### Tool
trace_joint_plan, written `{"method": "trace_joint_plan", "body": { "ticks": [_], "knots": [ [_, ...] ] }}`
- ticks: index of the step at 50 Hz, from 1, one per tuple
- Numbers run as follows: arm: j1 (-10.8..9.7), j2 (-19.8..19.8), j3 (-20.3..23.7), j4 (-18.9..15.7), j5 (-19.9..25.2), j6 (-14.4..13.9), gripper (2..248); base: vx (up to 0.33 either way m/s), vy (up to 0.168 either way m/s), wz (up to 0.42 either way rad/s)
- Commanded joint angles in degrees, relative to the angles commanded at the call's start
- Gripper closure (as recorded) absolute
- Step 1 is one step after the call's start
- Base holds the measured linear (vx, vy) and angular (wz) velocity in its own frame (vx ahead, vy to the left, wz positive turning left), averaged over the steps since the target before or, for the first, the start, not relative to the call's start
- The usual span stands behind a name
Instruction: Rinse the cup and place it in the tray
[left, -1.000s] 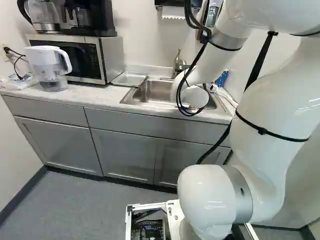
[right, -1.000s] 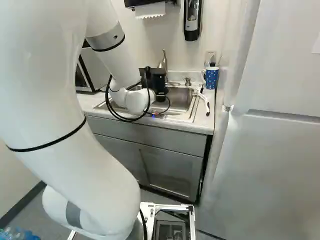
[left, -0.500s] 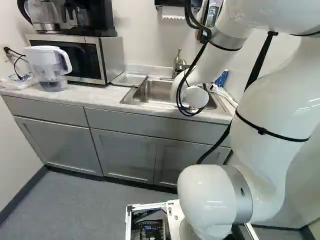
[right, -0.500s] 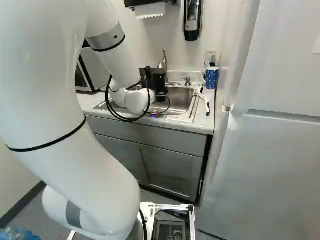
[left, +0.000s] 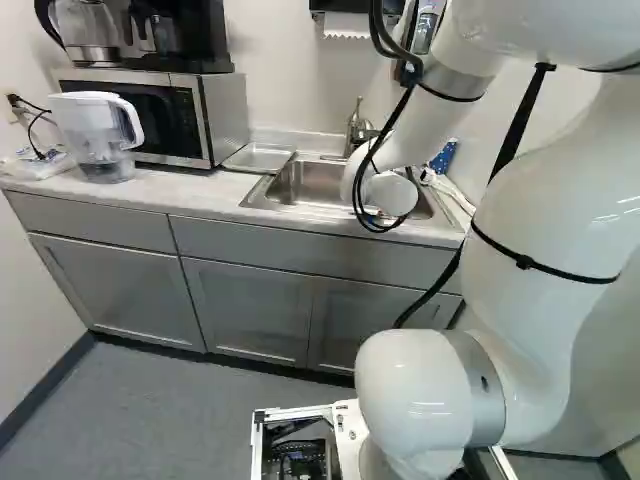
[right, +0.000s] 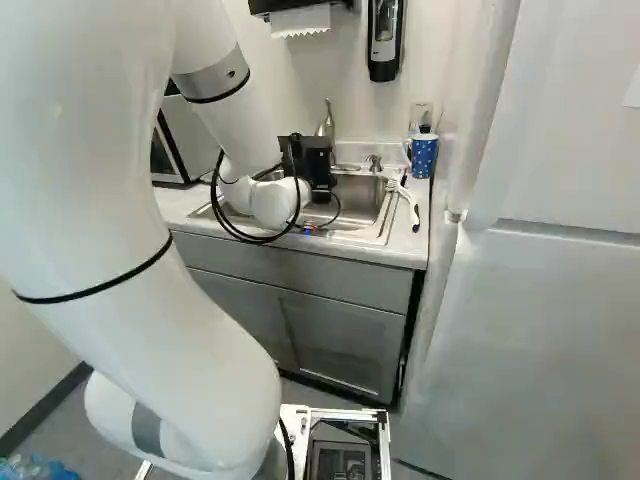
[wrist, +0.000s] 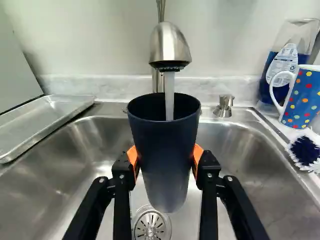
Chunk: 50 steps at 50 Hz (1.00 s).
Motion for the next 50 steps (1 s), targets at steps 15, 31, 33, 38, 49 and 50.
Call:
{"method": "trace_joint_plan", "body": {
  "ticks": [15, 31, 33, 38, 49, 50],
  "knots": [
    [0.0, 0.0, 0.0, 0.0, 0.0, 0.0, 127, 0.0, 0.0, 0.0],
    [0.0, 0.0, 0.0, 0.0, 0.0, 0.0, 127, 0.0, 0.0, 0.0],
    [0.0, 0.0, 0.0, 0.0, 0.0, 0.0, 127, 0.0, 0.0, 0.0],
    [0.0, 0.0, 0.0, 0.0, 0.0, 0.0, 127, 0.0, 0.0, 0.0],
    [0.0, 0.0, 0.0, 0.0, 0.0, 0.0, 127, 0.0, 0.0, 0.0],
    [0.0, 0.0, 0.0, 0.0, 0.0, 0.0, 127, 0.0, 0.0, 0.0]
  ]
}}
